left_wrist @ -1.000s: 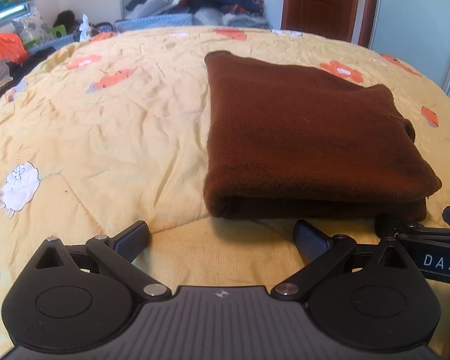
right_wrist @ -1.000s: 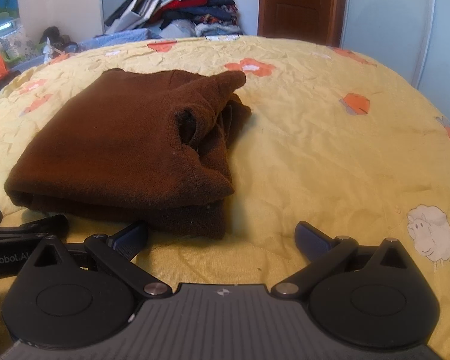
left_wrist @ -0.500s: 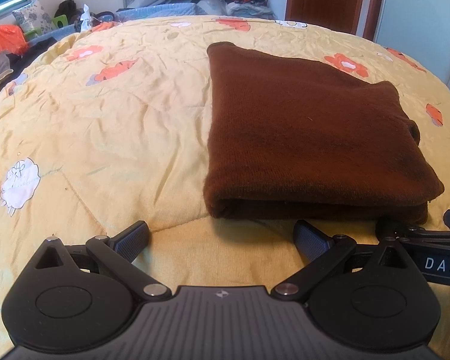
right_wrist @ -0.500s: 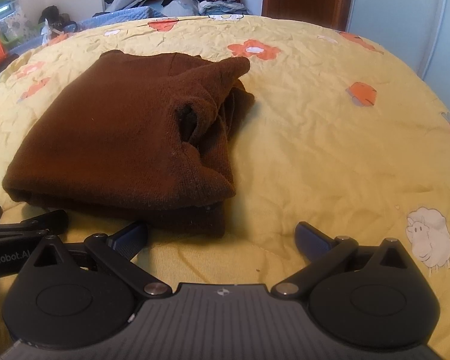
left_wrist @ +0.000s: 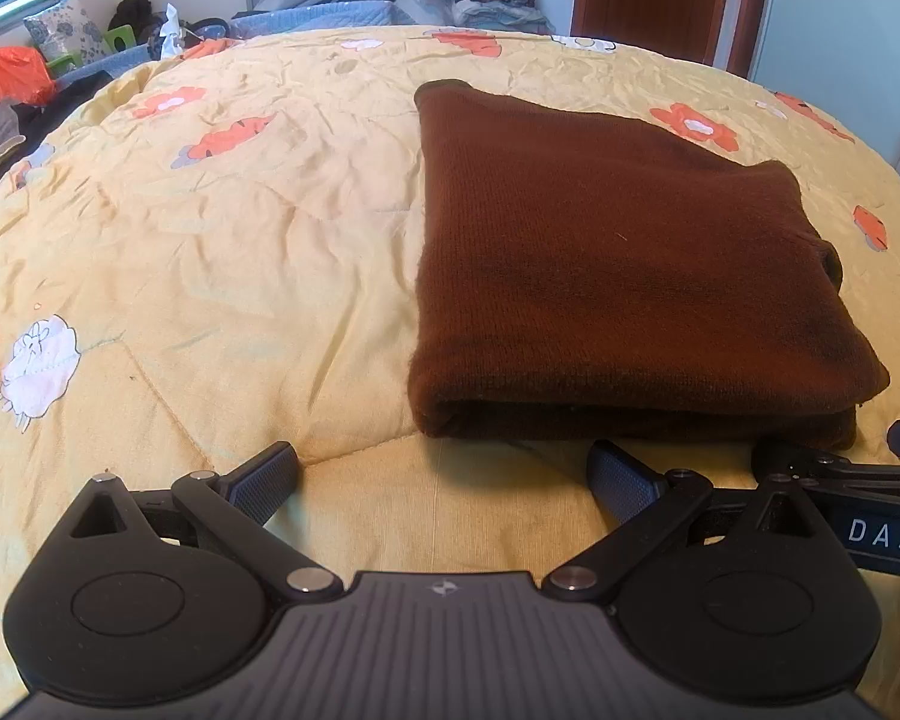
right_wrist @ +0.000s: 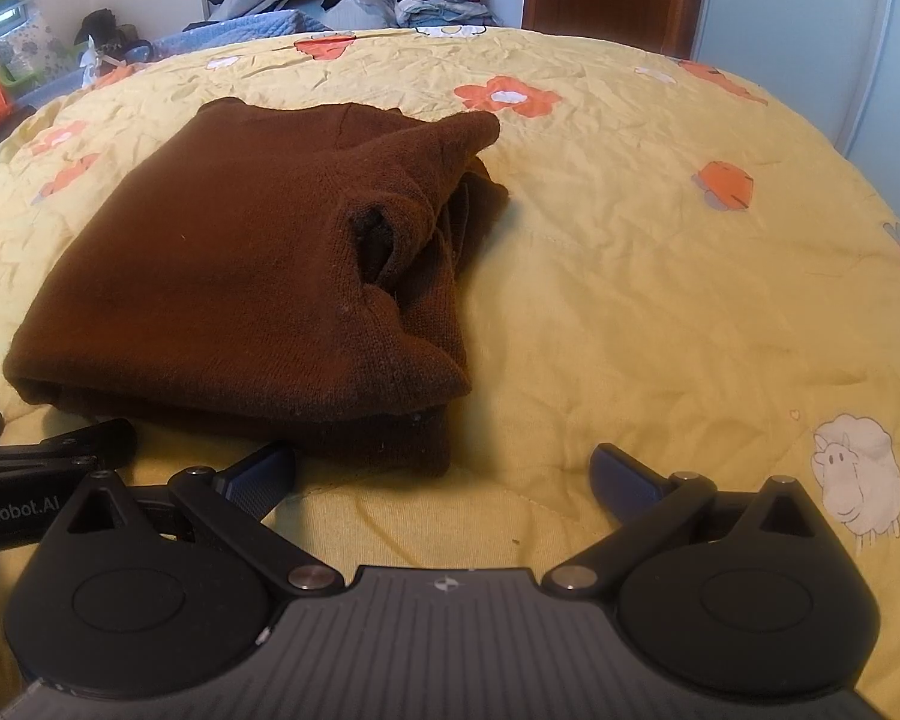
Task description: Fold small clothes
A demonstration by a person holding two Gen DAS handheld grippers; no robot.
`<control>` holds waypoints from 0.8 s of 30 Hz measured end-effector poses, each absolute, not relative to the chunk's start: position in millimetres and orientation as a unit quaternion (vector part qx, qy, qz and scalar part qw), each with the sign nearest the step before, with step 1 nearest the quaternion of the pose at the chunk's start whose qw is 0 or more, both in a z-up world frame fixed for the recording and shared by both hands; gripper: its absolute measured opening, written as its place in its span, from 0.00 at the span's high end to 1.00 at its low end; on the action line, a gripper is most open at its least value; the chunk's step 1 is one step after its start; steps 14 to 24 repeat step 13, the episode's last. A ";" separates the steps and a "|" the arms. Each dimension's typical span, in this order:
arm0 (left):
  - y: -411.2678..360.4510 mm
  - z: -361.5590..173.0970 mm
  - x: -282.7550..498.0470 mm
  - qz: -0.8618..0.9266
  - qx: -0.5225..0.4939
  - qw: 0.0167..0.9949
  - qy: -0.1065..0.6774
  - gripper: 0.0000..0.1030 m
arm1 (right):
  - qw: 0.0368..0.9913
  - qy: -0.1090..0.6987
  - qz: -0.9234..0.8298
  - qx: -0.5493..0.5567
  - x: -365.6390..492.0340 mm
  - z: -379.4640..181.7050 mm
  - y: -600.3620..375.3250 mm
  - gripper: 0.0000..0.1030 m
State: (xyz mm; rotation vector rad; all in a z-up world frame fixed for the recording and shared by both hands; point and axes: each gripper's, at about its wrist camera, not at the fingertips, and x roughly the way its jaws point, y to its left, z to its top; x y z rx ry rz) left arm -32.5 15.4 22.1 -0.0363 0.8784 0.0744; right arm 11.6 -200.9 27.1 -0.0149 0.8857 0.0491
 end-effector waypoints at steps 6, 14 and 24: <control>15.4 21.6 -33.5 0.035 -0.016 0.906 0.423 0.00 | 0.902 0.431 0.023 -0.008 12.2 27.1 -200.9 0.00; 18.6 23.4 -35.9 0.035 -0.022 0.909 0.414 0.00 | 0.905 0.426 0.022 -0.007 9.5 26.4 -199.2 0.00; 18.6 23.4 -35.9 0.035 -0.022 0.909 0.414 0.00 | 0.905 0.426 0.022 -0.007 9.5 26.4 -199.2 0.00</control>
